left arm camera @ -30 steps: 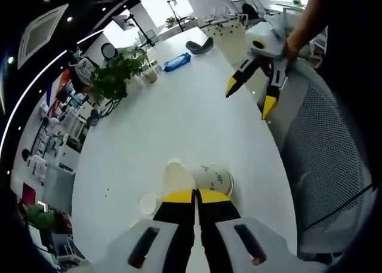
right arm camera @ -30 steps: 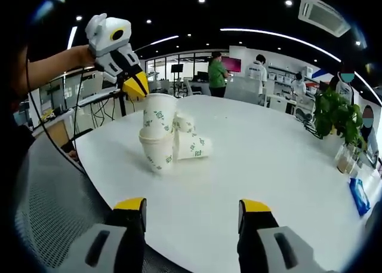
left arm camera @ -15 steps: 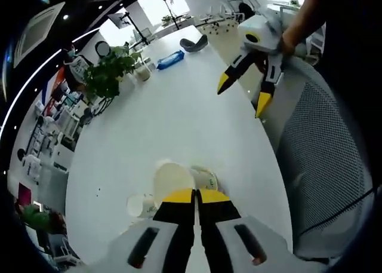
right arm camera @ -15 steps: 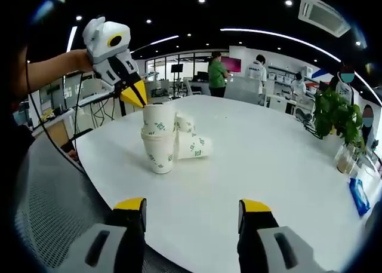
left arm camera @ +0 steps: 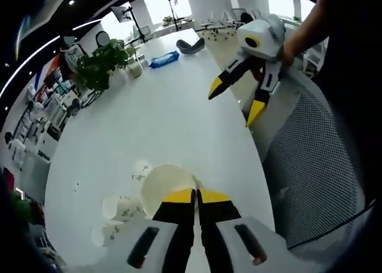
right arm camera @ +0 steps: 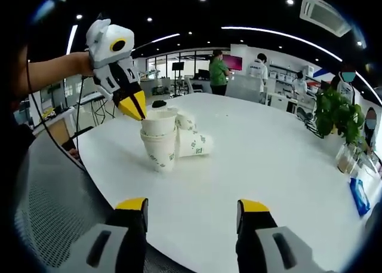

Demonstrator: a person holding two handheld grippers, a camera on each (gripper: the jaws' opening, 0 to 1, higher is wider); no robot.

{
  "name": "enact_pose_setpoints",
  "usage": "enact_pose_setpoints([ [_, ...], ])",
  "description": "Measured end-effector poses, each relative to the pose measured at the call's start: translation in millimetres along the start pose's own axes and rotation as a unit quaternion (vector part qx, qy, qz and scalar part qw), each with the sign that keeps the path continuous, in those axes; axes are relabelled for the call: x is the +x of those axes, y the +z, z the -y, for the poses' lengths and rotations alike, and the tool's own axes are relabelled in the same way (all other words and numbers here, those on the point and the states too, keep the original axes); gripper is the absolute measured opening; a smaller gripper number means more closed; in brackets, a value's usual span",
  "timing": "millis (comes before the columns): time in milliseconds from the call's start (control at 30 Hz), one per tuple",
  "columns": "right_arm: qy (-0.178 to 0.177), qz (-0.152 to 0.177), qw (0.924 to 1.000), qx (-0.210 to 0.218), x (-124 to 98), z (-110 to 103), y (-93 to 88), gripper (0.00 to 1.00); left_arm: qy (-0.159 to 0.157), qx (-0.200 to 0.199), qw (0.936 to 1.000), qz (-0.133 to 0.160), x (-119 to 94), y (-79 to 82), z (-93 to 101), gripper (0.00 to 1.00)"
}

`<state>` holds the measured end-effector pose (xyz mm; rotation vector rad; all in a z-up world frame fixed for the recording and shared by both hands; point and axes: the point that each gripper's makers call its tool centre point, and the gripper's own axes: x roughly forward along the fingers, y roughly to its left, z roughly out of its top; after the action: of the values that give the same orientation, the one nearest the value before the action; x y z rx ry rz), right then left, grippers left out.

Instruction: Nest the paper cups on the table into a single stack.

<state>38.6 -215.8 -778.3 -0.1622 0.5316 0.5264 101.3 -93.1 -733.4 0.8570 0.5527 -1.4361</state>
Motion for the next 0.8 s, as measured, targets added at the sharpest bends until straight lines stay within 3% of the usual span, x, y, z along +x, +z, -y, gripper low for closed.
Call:
enact_pose_setpoints([
  [800, 0.001, -0.005, 1.0000, -0.001, -0.2, -2.2, 0.3, 0.58, -0.028, -0.064, 0.9975, 0.008, 18.2, -15.4, 7.5, 0.00],
])
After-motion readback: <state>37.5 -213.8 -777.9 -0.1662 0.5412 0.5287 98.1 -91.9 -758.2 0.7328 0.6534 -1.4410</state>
